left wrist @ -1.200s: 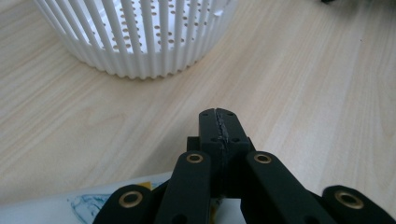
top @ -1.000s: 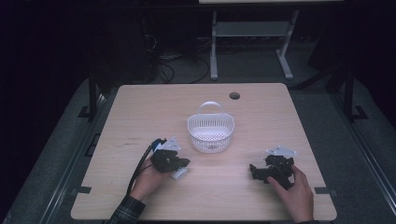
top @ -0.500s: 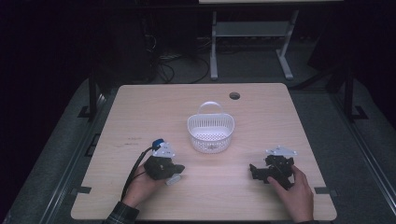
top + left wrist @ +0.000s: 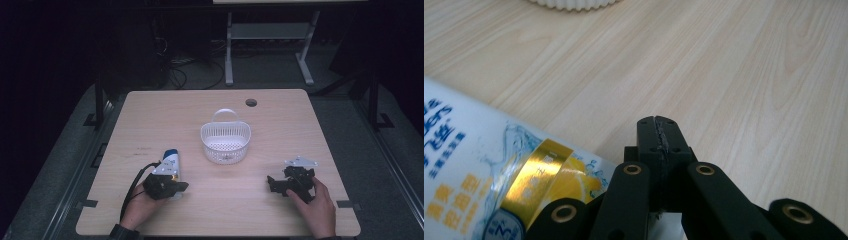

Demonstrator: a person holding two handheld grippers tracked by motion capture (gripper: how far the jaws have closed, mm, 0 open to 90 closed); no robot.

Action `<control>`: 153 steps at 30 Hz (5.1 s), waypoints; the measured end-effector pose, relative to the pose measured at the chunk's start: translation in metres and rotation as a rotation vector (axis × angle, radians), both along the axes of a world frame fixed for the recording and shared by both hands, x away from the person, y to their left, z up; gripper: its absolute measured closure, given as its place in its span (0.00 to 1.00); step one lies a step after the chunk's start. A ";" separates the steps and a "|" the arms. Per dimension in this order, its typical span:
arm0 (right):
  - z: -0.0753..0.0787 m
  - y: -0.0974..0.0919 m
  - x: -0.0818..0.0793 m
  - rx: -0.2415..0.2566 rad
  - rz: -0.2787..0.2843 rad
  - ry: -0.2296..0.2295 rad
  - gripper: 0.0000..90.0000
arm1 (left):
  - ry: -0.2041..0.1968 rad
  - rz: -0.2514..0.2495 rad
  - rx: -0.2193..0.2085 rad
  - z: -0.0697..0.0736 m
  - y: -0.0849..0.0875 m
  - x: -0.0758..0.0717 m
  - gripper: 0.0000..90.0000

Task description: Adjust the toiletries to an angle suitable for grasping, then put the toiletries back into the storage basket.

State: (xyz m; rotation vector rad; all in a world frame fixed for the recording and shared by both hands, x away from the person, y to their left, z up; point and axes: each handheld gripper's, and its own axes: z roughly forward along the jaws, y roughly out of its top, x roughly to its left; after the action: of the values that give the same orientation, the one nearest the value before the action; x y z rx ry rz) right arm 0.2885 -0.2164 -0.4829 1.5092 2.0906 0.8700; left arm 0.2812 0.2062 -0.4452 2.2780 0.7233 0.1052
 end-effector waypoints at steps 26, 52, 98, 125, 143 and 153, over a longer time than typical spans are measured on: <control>0.000 0.000 0.000 0.000 0.000 0.000 0.00 | -0.072 0.124 -0.035 0.026 0.048 0.009 1.00; 0.000 0.000 0.000 -0.001 0.001 0.000 0.00 | -0.084 0.339 0.031 -0.004 0.074 0.085 1.00; 0.000 0.000 0.000 -0.001 0.001 0.000 0.00 | -0.039 0.134 0.045 -0.011 0.012 0.077 1.00; 0.000 0.000 0.000 -0.001 0.002 0.000 0.00 | -0.004 0.168 -0.018 0.012 0.027 0.070 0.56; 0.000 0.000 0.000 -0.001 0.002 0.000 0.00 | 0.025 0.081 0.047 0.033 -0.004 0.057 0.28; 0.000 0.000 0.000 -0.002 0.002 0.000 0.00 | 0.029 0.056 0.137 0.025 -0.024 0.056 0.24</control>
State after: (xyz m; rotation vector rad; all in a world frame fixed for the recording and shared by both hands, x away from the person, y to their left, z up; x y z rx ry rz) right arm 0.2885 -0.2165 -0.4829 1.5063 2.0931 0.8683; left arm 0.3376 0.1826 -0.4198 2.3944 0.8173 0.1524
